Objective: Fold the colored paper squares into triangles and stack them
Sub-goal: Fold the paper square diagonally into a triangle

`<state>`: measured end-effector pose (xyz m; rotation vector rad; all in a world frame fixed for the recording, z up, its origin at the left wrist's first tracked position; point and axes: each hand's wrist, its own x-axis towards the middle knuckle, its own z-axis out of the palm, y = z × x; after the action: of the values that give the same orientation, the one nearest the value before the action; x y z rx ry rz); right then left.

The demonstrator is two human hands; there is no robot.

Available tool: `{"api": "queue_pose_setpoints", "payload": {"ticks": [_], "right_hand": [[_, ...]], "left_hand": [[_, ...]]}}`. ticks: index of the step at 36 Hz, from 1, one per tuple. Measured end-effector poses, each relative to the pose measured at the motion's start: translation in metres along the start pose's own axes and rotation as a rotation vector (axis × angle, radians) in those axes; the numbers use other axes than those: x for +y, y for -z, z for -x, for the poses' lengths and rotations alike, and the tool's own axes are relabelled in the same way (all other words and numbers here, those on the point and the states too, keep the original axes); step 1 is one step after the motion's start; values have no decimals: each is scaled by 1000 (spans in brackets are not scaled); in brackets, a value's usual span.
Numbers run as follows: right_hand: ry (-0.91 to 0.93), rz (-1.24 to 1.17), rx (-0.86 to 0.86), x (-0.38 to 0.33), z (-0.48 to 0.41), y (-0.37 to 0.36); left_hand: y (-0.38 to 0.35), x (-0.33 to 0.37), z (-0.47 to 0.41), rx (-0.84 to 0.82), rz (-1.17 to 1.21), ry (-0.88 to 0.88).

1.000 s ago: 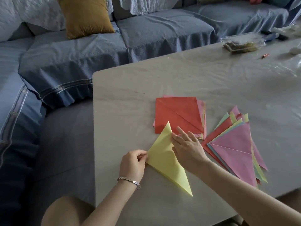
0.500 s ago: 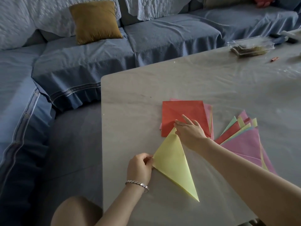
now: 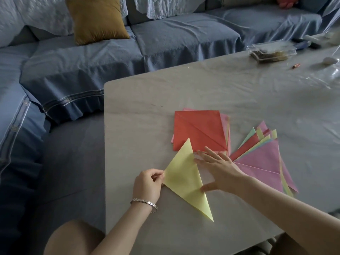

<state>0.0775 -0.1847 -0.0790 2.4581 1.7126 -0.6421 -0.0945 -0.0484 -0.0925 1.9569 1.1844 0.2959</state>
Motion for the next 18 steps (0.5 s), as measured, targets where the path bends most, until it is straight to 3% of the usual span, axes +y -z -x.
{"api": "queue_pose_setpoints", "payload": {"ticks": [18], "right_hand": [[67,-98,-67,-13,47,-24]], "left_hand": [[-1,0,2,11,46,-2]]}}
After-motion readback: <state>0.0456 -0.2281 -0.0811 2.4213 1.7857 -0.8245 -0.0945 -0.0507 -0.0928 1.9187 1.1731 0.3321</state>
